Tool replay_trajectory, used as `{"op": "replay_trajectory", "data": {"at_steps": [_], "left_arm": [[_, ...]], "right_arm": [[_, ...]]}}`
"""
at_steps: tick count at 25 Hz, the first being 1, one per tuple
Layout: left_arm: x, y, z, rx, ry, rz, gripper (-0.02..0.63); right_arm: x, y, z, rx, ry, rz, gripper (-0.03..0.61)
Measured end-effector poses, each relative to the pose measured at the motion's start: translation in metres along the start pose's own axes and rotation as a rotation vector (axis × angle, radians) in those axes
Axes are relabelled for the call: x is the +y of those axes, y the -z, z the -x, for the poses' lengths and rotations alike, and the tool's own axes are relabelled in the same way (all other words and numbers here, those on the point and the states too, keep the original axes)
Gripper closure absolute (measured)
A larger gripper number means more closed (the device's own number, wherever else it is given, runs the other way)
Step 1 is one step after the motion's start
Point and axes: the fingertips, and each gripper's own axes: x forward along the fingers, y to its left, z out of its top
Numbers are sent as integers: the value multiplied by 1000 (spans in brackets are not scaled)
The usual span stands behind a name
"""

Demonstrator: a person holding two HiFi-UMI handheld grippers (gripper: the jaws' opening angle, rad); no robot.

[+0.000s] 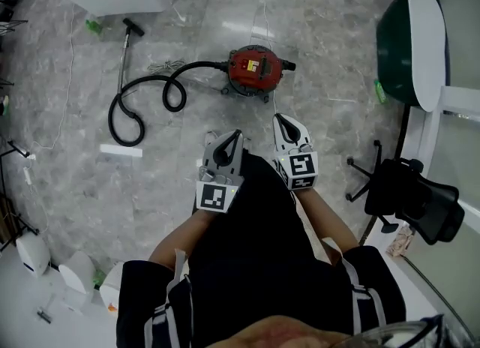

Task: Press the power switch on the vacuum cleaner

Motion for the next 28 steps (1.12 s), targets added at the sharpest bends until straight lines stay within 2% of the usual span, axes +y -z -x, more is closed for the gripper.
{"op": "replay_trajectory", "data": {"at_steps": [6, 10, 16, 21, 25, 26, 28], "left_arm": [[27, 0, 5, -19, -52, 37, 595], [43, 11, 0, -30, -45, 45, 595], [52, 30, -1, -21, -13, 84, 595], [53, 48, -14, 17, -18, 118, 595], [60, 61, -27, 21, -55, 158, 595], [59, 61, -29, 15, -60, 157, 595], [49, 62, -37, 11, -39, 99, 595]], "right_arm": [[12, -1, -44, 72, -37, 105, 563], [24, 3, -66, 108, -54, 68, 563], [31, 17, -89, 150, -40, 93, 563], [27, 40, -114, 168, -43, 76, 563], [17, 62, -140, 178, -51, 39, 563], [14, 64, -145, 178, -59, 44, 563], [1, 70, -154, 187, -71, 70, 563]]}}
